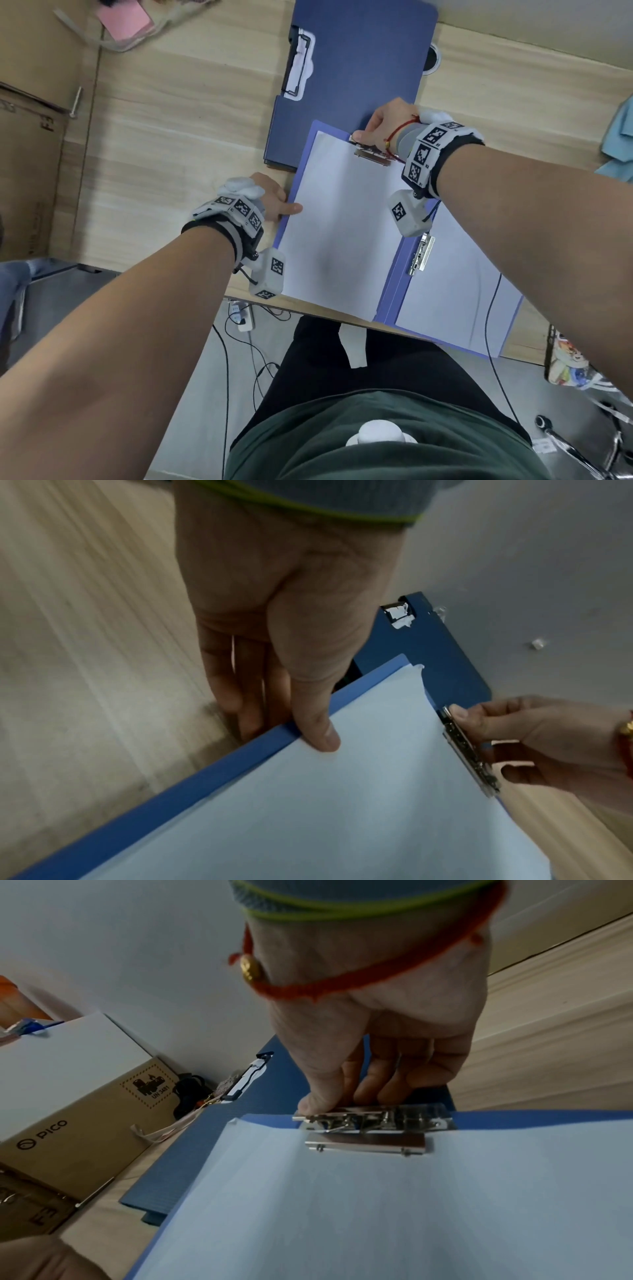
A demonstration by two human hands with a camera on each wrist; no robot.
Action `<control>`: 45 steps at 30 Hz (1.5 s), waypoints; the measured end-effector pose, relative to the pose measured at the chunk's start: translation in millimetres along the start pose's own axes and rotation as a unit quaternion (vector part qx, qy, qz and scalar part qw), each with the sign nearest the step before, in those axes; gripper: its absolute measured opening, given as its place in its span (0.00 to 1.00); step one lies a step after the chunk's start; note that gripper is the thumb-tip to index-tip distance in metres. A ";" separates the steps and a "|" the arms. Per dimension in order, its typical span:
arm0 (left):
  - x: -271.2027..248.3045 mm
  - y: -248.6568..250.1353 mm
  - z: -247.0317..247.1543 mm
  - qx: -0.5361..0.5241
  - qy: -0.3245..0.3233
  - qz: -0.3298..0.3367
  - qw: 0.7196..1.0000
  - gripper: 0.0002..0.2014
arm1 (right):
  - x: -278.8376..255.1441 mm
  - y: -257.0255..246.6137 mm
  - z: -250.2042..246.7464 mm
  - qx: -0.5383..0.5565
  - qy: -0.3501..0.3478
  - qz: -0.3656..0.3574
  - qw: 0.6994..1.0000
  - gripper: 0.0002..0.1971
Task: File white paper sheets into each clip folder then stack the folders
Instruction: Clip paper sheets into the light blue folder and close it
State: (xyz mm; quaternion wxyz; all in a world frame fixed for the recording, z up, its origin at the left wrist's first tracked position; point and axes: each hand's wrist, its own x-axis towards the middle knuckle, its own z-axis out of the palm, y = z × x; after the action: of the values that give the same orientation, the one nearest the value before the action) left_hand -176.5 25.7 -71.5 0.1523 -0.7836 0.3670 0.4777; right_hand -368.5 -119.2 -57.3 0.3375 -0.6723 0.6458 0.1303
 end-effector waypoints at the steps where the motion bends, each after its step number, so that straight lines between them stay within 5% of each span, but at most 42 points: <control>1: 0.5 -3.4 0.4 -0.001 0.002 0.007 1.000 0.23 | -3.3 1.5 2.0 -0.004 0.009 -0.001 1.000 0.18; 5: -3.6 -3.0 -5.3 -0.007 -0.010 0.050 0.999 0.23 | -18.8 8.9 0.7 -0.002 0.034 0.005 0.999 0.10; 10: -29.9 9.0 -24.4 -0.020 -0.064 0.130 0.989 0.10 | -47.5 24.0 -7.2 0.073 0.029 0.033 0.996 0.07; 15: -77.9 43.5 -40.2 -0.034 -0.072 0.229 0.970 0.12 | -91.3 12.1 -30.8 0.258 -0.081 0.044 0.962 0.28; 19: -114.5 88.7 -38.5 -0.054 -0.076 0.283 0.955 0.18 | -114.5 0.4 -62.2 0.294 -0.058 0.061 0.952 0.43; 26: -162.5 173.8 -13.1 -0.091 -0.128 0.353 0.922 0.19 | -151.9 78.6 -132.6 0.266 -0.011 0.071 0.961 0.10; 30: -150.7 202.0 22.2 -0.122 -0.138 0.324 0.928 0.14 | -172.2 142.9 -135.7 0.271 0.000 0.095 0.958 0.17; 36: -105.7 212.1 81.7 -0.111 -0.072 0.196 0.972 0.06 | -181.6 240.2 -108.8 0.411 0.015 0.161 0.897 0.17; 38: -91.6 216.7 104.9 -0.075 -0.063 0.151 0.984 0.14 | -173.3 276.7 -92.7 0.413 0.018 0.192 0.890 0.16; 41: -59.4 211.9 127.0 0.032 -0.037 0.116 0.992 0.39 | -163.4 302.7 -64.2 0.421 0.017 0.226 0.878 0.15; 45: -36.6 208.2 151.5 0.080 -0.013 0.089 0.993 0.45 | -157.1 318.7 -39.1 0.399 -0.023 0.276 0.874 0.10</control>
State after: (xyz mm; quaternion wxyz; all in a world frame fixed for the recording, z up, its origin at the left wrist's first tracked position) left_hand -433.1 -11.7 -92.1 0.1762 -0.7268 0.4701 0.4687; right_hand -704.1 -1.2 -23.5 0.5424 -0.2717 0.7942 -0.0351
